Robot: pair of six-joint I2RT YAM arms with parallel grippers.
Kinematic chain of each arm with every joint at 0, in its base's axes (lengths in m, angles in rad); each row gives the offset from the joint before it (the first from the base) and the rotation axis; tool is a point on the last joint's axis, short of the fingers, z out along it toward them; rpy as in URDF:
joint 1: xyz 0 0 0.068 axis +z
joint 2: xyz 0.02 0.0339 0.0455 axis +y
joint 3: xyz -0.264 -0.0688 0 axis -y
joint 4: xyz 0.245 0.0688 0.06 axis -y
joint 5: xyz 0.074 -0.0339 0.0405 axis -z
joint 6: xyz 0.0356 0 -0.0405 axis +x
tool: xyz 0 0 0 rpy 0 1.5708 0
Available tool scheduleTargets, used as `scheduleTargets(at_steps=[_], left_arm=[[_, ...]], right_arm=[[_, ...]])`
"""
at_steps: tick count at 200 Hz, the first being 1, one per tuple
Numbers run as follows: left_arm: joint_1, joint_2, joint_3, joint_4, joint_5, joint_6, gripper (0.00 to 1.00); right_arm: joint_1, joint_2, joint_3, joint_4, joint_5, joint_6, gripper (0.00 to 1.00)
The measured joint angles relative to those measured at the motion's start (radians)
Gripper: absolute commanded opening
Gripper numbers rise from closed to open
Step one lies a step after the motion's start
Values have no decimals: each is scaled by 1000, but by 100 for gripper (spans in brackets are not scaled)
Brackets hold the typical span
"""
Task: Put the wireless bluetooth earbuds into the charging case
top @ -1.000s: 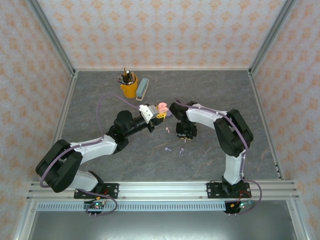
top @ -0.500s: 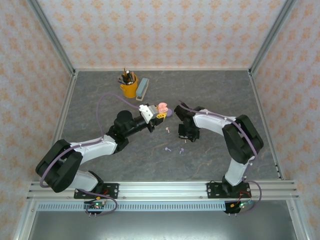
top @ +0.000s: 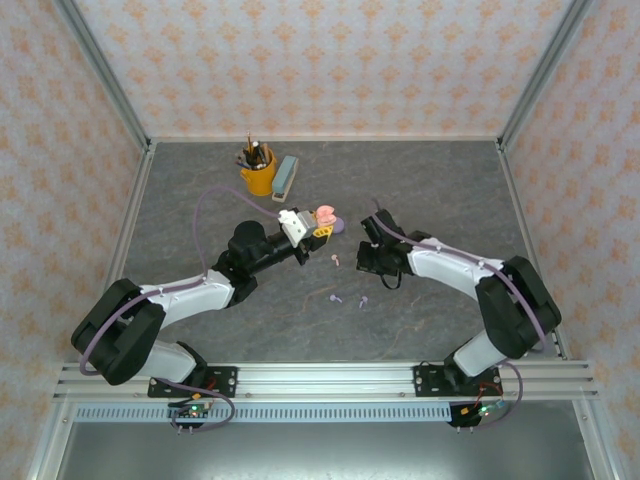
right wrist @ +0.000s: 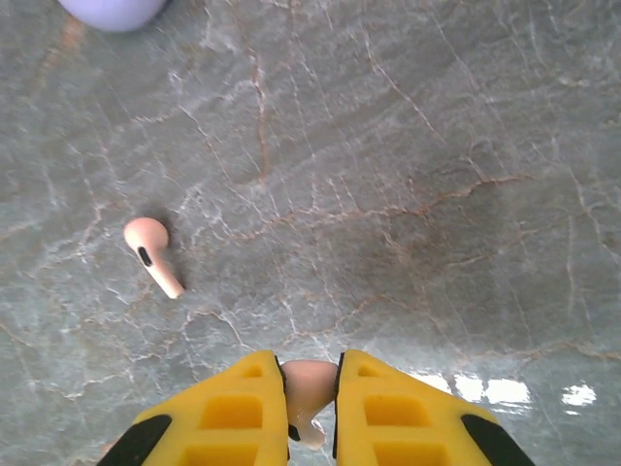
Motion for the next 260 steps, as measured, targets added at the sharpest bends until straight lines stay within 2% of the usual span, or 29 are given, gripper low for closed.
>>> scheduleTargets(at_steps=[67,152,260], left_arm=[[0,-4,8,-11,-7,3,0],[0,-7,8,-14,-11,5,0],[0,-41,65,-43,30,82,0]], right_arm=[[-8,-139,-86,175,-3,4,14],[-36,-392,-87,202,-8,-63,15],[-41,-504,99,184,-95,-166,16]])
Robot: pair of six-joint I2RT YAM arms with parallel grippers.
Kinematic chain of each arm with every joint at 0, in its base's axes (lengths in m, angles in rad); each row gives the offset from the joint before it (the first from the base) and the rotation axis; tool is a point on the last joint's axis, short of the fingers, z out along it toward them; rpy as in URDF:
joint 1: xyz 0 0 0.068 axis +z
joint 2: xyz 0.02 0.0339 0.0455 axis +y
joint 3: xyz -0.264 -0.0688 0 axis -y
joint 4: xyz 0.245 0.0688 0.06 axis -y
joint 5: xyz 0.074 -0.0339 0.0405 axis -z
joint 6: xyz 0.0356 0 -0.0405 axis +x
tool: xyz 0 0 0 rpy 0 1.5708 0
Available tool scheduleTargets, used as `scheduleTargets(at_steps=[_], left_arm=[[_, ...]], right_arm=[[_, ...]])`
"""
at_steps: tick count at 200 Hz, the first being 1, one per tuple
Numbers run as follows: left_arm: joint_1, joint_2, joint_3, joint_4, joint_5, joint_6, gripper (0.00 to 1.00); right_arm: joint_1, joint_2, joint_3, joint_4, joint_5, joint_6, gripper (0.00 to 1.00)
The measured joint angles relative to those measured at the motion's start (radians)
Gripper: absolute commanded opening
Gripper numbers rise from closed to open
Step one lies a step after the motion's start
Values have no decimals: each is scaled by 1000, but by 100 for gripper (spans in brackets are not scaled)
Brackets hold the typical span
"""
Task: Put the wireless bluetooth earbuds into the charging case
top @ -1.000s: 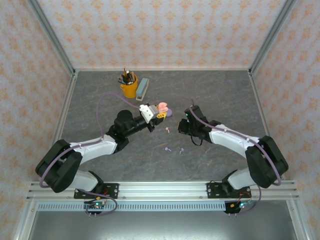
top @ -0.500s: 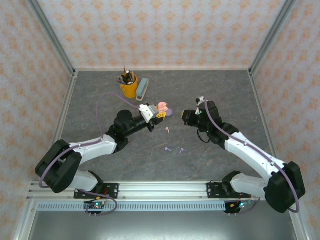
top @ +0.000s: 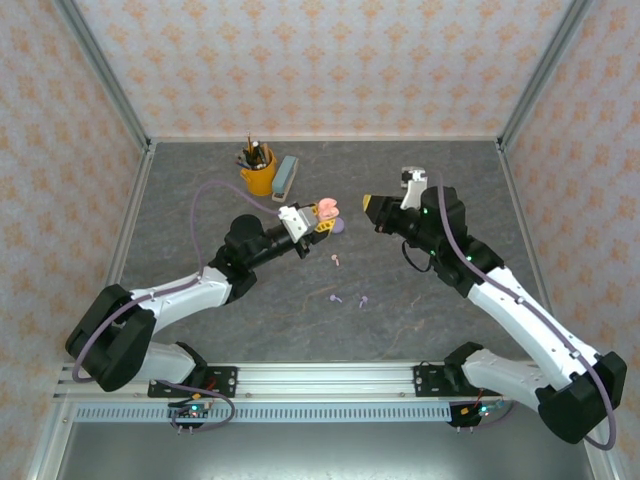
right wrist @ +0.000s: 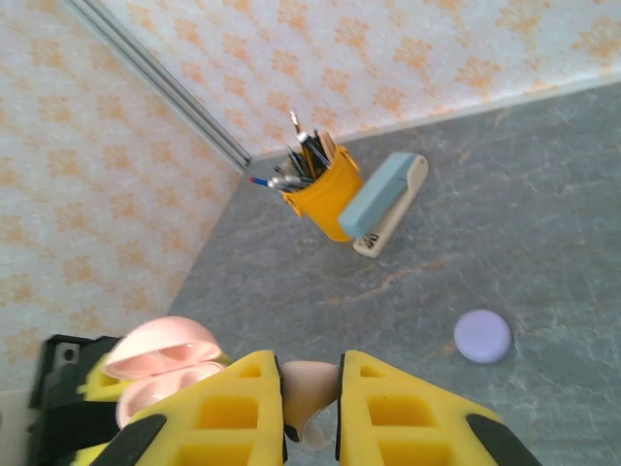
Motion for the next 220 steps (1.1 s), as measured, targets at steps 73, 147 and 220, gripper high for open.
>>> scheduleTargets(at_steps=[73,147,220], left_arm=[[0,0,72,14,13,27,0],[-5,14,124,31,21,26,0],[-6,55,133,31,39,15,0]], right_arm=[[0,0,59,17,-70,-37,16],[0,40,95,68,-145,-42,16],[0,59,95,109,-193,-42,16]])
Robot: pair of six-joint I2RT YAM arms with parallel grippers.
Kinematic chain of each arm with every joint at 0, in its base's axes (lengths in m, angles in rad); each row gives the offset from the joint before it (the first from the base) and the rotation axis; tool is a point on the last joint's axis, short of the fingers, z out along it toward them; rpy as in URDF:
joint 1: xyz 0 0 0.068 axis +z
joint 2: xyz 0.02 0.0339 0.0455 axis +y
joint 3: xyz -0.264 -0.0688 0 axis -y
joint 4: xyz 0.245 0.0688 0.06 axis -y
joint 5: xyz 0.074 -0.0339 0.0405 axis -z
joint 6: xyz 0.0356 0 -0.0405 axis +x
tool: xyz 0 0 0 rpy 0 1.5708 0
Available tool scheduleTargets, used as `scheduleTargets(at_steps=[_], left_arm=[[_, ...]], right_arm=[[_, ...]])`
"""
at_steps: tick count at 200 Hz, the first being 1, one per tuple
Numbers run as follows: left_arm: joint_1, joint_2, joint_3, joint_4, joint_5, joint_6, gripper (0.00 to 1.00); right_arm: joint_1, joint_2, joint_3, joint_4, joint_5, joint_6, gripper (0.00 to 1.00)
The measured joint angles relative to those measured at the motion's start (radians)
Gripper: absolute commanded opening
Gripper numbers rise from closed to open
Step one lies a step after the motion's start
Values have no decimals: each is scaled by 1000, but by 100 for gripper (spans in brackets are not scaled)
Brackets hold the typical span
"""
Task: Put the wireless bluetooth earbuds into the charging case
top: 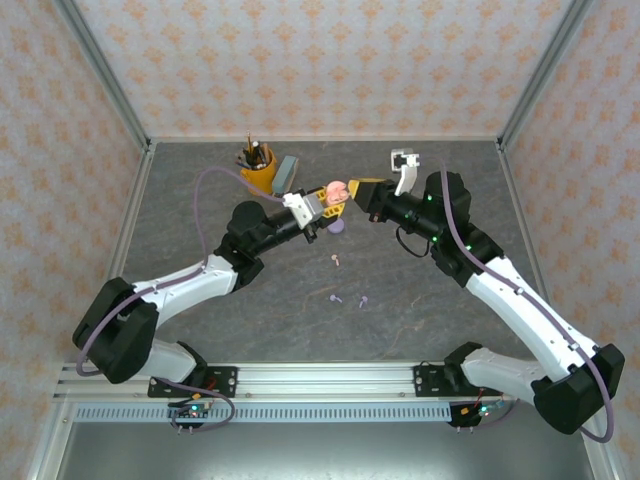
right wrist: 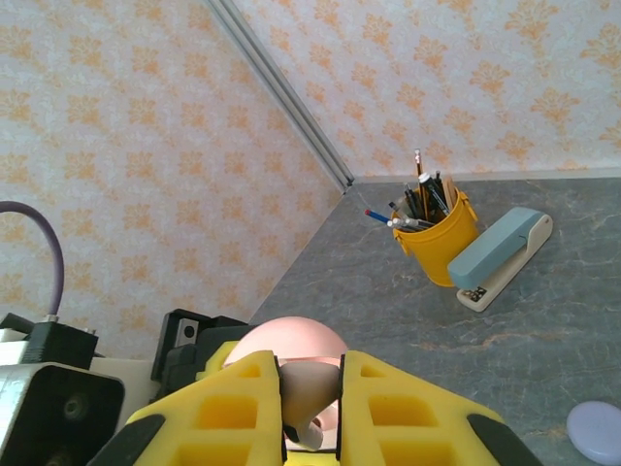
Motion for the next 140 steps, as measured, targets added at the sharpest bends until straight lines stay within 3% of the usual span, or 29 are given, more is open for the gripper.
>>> scheduleTargets(at_steps=[140], left_arm=[[0,23,21,25,7,-43,0]], right_arm=[[0,49,7,27,-27,3,16]])
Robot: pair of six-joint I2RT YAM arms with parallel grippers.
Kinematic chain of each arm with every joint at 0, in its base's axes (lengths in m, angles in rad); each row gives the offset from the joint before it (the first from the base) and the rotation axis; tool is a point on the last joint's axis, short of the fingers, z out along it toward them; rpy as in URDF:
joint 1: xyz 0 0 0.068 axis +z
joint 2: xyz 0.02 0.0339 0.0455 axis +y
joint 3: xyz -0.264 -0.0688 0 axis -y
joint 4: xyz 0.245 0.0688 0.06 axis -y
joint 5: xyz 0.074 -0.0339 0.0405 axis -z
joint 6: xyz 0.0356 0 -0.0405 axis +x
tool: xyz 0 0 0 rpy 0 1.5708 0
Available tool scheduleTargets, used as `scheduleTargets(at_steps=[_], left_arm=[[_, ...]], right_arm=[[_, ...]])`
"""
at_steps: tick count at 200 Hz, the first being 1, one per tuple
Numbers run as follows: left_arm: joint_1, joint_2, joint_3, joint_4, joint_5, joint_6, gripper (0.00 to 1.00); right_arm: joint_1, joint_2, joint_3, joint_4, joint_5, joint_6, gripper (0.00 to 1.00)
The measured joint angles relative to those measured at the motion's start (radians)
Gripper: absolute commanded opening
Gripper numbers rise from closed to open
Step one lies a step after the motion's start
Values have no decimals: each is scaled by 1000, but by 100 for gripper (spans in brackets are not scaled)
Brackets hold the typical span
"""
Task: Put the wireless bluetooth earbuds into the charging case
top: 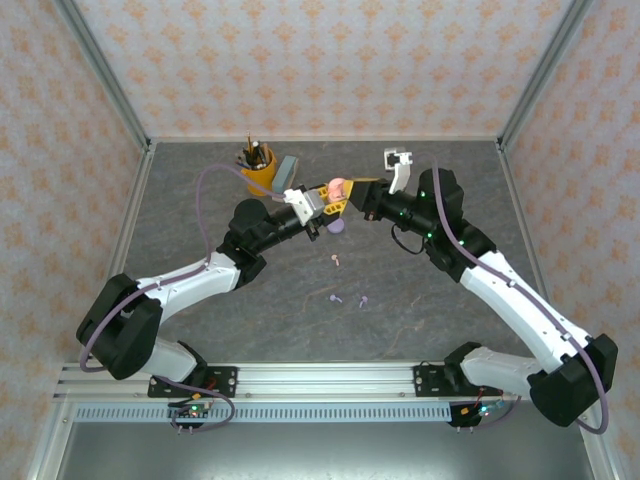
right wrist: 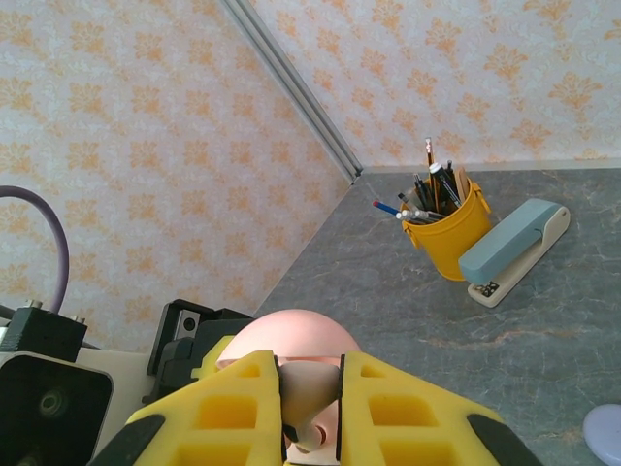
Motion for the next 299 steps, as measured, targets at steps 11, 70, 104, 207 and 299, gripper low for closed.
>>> scheduleTargets(at_steps=[11,70,104,207,299], left_arm=[[0,0,0,4,0,0,0],[0,10,2,6,0,-3,0],[-5,15,3,6,0,-3,0],[-6,31,5,2,0,-30,0],[-6,65,2,66,-8,-80,0]], right_arm=[[0,6,4,-1,0,0,16],[0,12,6,-13,2,-24,16],[10,14,19,-67,2,-69,15],[20,43,74,-170,25,-142,32],[30,46,123,-231,165,-32,57]])
